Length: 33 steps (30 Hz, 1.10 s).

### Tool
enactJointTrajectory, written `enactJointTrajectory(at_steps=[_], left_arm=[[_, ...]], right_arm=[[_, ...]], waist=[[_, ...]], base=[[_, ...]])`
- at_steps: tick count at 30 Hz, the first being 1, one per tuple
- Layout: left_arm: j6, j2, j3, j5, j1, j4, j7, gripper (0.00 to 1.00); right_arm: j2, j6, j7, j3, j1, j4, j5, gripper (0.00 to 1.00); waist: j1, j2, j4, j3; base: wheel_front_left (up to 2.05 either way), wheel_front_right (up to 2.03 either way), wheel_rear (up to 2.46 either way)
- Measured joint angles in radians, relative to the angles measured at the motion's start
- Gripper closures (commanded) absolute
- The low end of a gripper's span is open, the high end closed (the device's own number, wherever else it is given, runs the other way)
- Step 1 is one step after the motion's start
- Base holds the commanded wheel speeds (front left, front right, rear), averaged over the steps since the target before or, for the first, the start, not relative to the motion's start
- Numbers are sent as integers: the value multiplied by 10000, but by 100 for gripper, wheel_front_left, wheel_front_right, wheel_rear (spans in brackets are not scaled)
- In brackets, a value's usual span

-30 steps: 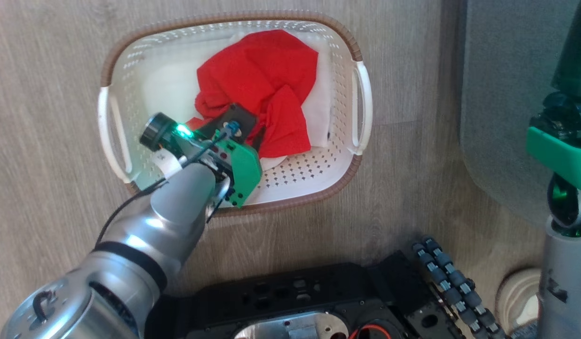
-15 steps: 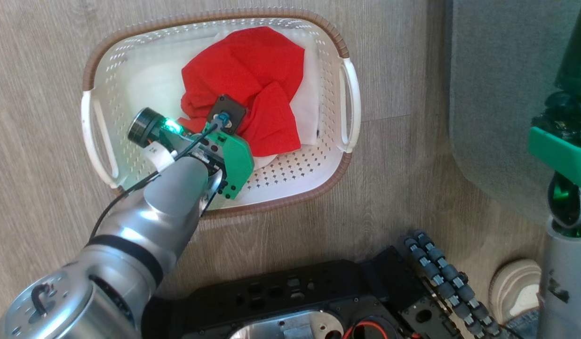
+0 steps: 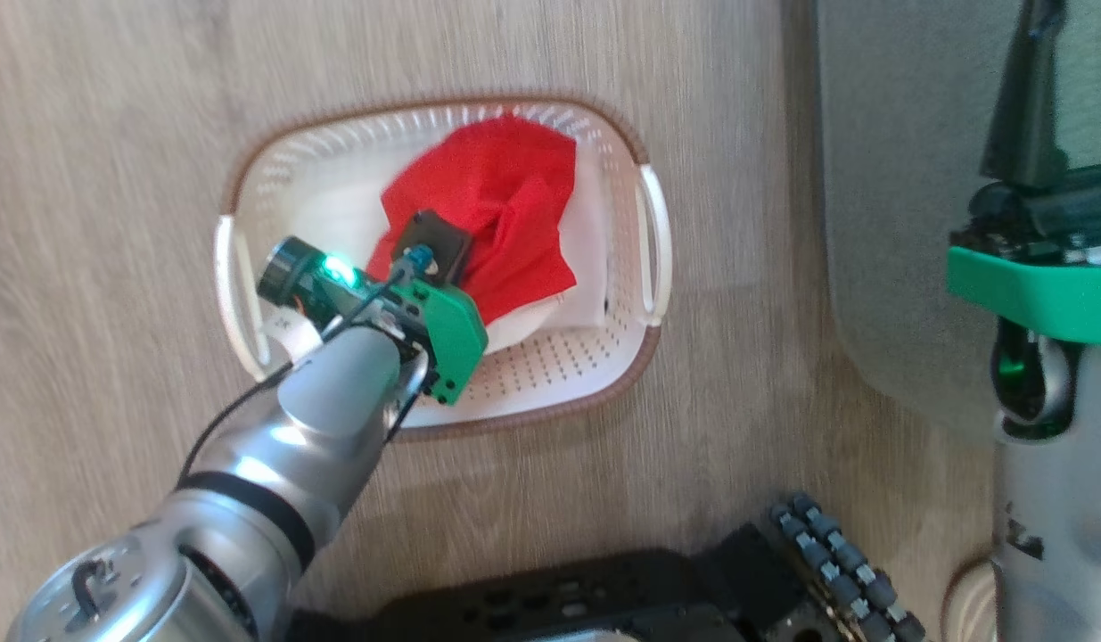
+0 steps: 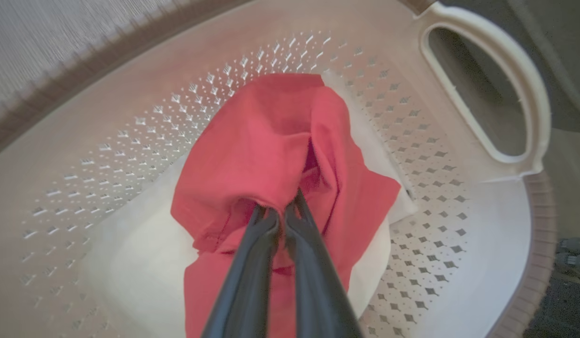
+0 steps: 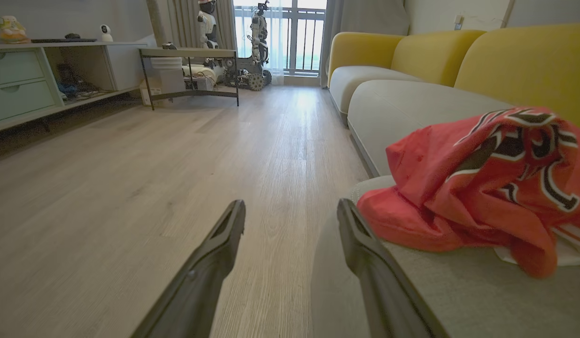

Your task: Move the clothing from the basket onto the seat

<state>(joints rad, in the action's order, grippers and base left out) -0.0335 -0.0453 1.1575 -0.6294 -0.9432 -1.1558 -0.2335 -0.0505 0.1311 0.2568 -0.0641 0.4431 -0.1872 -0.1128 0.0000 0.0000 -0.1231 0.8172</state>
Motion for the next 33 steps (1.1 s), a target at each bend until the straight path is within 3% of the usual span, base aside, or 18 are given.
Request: enactJointTrajectory(at_steps=[8, 16, 33], left_arm=[[159, -2, 17, -171, 372, 940, -146, 100], [105, -36, -784, -65, 1289, 2372, -148, 100], [23, -802, -2243, 121, 2661, 4251, -148, 100]], right_arm=[[0, 0, -2, 52, -124, 966, -27, 0], [0, 0, -2, 27, -965, 2052, -25, 0], [4, 0, -2, 995, -3023, 4238, -119, 0]], waist=[[0, 0, 159, -1421], [-1, 1, 386, -3211], [-1, 1, 886, -7300]], base=[[0, 0, 0], [0, 0, 0], [0, 0, 0]])
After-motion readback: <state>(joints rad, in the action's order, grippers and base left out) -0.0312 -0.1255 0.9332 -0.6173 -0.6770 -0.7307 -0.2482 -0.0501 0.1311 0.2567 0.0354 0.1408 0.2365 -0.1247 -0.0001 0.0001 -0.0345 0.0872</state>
